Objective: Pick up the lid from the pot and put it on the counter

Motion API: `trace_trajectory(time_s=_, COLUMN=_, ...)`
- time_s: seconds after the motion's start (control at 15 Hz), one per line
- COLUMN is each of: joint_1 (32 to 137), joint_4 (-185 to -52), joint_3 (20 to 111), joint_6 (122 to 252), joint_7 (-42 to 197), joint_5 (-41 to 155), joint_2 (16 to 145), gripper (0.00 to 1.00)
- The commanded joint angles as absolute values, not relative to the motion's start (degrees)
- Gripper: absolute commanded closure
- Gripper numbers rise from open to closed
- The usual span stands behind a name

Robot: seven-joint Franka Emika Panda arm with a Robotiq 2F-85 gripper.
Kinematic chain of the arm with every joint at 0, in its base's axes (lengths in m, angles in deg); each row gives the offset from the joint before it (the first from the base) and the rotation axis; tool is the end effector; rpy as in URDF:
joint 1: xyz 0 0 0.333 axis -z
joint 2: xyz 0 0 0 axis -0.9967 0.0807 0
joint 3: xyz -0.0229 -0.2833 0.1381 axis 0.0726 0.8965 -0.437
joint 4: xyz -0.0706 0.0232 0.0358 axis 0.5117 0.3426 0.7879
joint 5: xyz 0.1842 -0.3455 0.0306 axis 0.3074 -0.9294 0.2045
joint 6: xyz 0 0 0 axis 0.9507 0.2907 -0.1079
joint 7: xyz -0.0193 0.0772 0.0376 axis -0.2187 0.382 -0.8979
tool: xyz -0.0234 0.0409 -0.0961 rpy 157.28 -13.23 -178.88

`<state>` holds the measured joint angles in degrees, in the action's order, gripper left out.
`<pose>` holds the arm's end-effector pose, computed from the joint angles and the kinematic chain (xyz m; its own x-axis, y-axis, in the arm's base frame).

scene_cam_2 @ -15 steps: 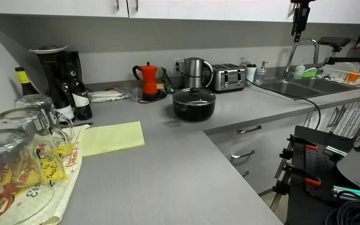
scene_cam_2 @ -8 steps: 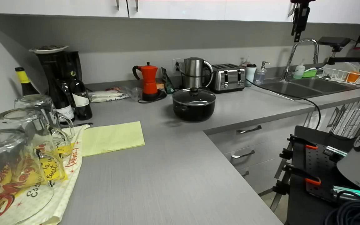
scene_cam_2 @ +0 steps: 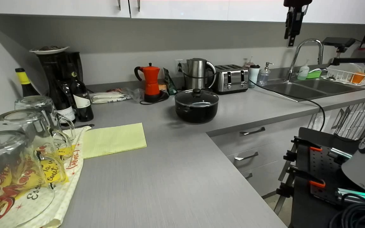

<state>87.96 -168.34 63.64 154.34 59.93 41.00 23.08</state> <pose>0.3332 -0.0600 0.5265 0.9767 0.2019 -0.0723 0.2142 -0.9352 0.2819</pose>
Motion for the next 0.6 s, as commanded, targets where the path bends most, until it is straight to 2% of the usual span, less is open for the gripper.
trace_trajectory(time_s=0.0, joint_1=85.71, joint_4=-161.29, joint_3=64.05, joint_6=157.62, joint_7=58.76, joint_5=40.48, joint_2=34.35, gripper=0.00)
trace_trajectory(time_s=0.53, joint_1=85.27, joint_4=-143.27, joint_3=67.59, joint_6=164.61, joint_7=45.58, joint_5=48.34, joint_2=58.84, gripper=0.00)
